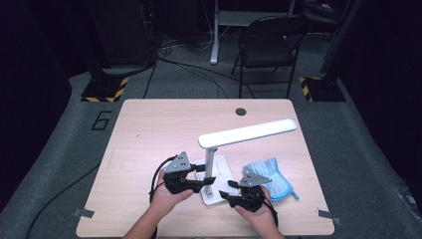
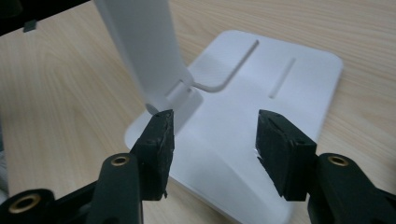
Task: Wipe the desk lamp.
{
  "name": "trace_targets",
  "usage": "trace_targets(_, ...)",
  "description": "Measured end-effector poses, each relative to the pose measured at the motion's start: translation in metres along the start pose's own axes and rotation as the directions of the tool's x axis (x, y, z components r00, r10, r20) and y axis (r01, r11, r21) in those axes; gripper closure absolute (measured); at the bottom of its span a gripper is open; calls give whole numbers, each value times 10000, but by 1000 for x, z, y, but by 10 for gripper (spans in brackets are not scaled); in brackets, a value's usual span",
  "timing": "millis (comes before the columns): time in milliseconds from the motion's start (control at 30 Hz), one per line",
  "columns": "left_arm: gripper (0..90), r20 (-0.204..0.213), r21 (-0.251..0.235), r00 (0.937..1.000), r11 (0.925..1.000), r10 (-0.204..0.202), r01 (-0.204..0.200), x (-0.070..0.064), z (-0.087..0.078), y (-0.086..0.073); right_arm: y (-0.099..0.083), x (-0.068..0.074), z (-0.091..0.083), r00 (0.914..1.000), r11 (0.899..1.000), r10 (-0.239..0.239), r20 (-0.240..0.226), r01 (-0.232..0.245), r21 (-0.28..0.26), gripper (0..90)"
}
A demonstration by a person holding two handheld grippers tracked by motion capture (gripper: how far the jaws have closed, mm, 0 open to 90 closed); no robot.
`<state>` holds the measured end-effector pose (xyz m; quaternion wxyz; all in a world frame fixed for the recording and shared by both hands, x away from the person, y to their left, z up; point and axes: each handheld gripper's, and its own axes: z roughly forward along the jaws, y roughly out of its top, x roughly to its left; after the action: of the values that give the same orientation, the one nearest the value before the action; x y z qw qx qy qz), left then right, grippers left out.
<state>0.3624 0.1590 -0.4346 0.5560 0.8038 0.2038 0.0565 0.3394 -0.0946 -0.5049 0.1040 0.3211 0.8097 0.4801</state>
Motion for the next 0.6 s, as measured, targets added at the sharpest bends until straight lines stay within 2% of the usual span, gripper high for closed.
trace_targets(33, 454, 127, 46, 9999, 10000, -1, 0, 0, 0, 0, 0, 3, 2, 10000, 10000, -1, -40, 1, 11, 449)
trace_targets(67, 445, 207, 65, 9998, 10000, -57, 55, -2, 1, 1, 0, 4, 3, 9998, 9998, -197, -105, 198, 63, 445)
trace_targets(100, 439, 233, 89, 9997, 9999, 58, -60, -2, 1, 1, 0, 7, 5, 9999, 9999, -112, -122, 113, 38, 444)
trace_targets(267, 438, 434, 46, 9990, 9999, 87, -89, -2, 2, 2, -1, 12, 11, 9991, 9997, -198, -384, 203, 135, 444)
trace_targets(333, 433, 463, 19, 9988, 9999, 126, -127, -2, 3, 2, -1, 13, 12, 9986, 9991, -401, -347, 405, 99, 447)
trace_targets(367, 427, 461, -11, 9988, 9998, 177, -177, -2, 4, 3, -1, 14, 13, 9988, 9994, -303, -373, 309, 155, 454)
trace_targets(500, 418, 557, 44, 9980, 9996, 283, -286, -1, 6, 4, -2, 14, 18, 9986, 9988, -409, -332, 418, 246, 478)
trace_targets(600, 411, 631, -1, 9978, 9998, 192, -192, 0, 8, 4, -3, 16, 22, 9986, 9987, -398, -337, 408, 318, 489)
